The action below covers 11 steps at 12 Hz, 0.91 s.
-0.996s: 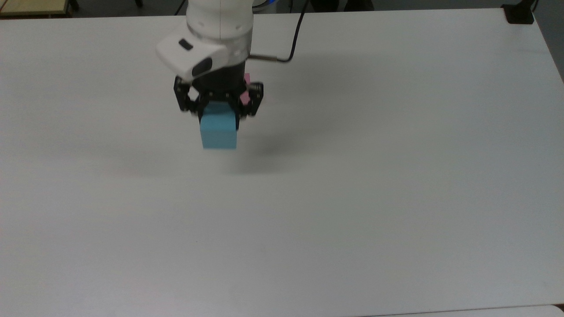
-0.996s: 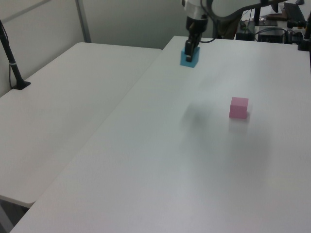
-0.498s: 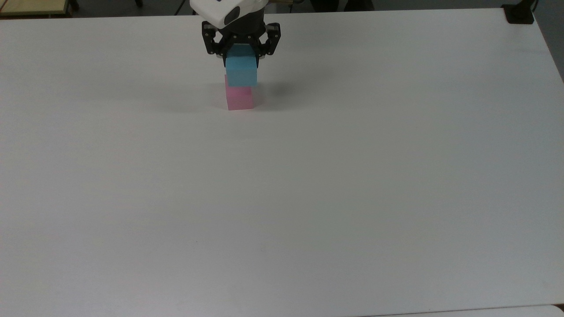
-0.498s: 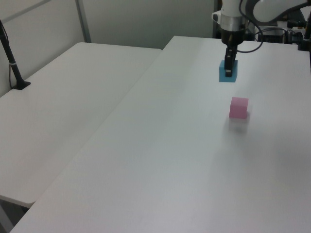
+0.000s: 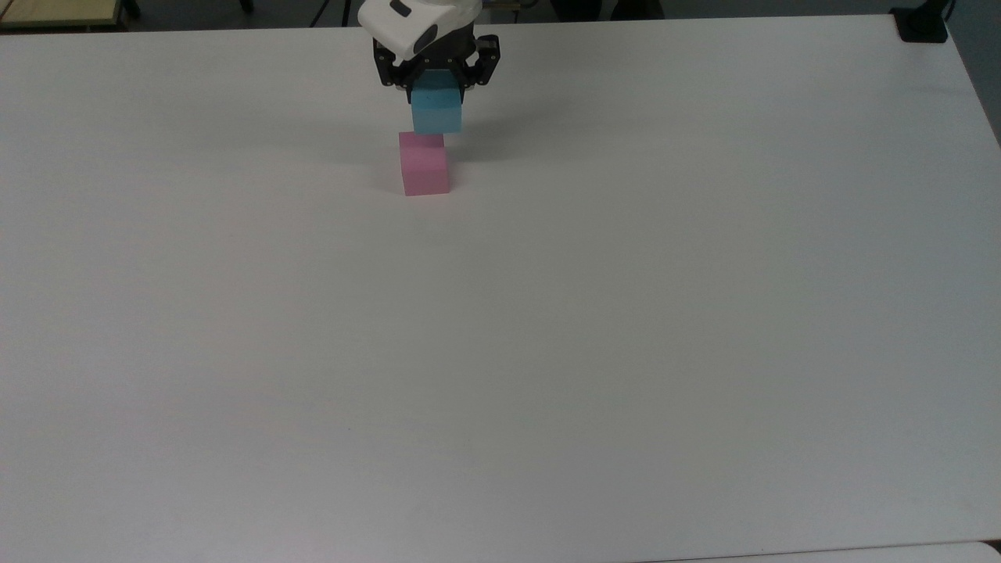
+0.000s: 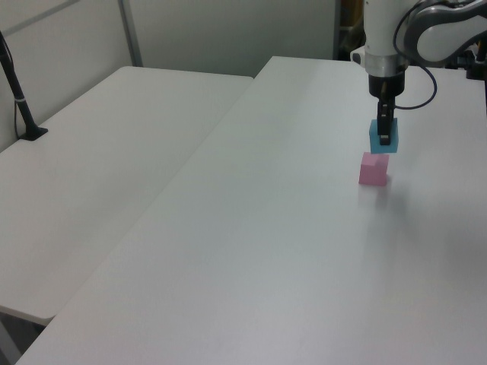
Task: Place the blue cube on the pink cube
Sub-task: 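Lower the blue cube onto the pink cube's top face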
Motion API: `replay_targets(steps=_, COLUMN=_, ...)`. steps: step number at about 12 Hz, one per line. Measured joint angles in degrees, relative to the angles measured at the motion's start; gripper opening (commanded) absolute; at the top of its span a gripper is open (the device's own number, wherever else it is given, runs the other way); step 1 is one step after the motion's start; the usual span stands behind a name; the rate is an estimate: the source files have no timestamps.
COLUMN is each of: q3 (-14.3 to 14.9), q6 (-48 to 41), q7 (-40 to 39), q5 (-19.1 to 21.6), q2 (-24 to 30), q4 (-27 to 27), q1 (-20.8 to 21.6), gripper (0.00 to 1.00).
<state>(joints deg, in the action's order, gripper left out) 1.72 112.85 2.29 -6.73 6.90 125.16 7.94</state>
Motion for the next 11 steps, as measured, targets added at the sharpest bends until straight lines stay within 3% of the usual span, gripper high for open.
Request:
replay_targets(steps=7, q3=0.4, q6=7.3, q7=0.0, q5=-0.1, q2=-3.9, q4=1.4, q1=-0.9, gripper=0.37)
replay_targets(steps=8, q3=0.4, q6=8.2, q7=0.0, q5=-0.1, q2=-4.7, q4=1.4, q1=-1.1, gripper=0.44)
replay_targets(steps=9, q3=0.4, q6=8.7, q7=0.0, q5=-0.1, q2=-5.0, q4=1.4, q1=-1.3, gripper=0.58)
replay_targets(steps=11, q3=0.4, q6=8.8, q7=0.0, q5=-0.2, q2=-5.0, q4=1.4, q1=-1.7, gripper=1.00)
